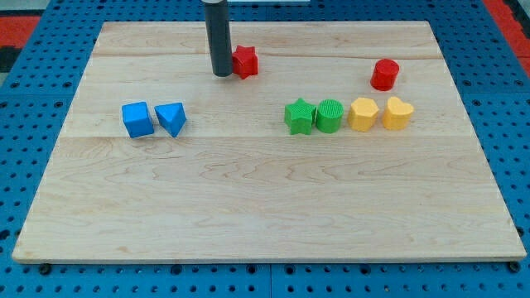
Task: Push the red star towards the red circle
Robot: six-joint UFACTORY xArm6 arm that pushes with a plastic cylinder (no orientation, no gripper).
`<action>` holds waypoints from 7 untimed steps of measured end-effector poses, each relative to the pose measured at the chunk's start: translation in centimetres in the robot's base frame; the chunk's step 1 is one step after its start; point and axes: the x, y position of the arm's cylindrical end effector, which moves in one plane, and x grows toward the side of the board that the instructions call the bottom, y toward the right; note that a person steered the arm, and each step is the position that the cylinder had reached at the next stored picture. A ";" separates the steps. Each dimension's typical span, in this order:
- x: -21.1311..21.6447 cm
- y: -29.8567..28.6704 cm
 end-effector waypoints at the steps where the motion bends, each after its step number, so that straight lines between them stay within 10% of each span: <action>1: -3.1 0.4; 7: -3.1 13.8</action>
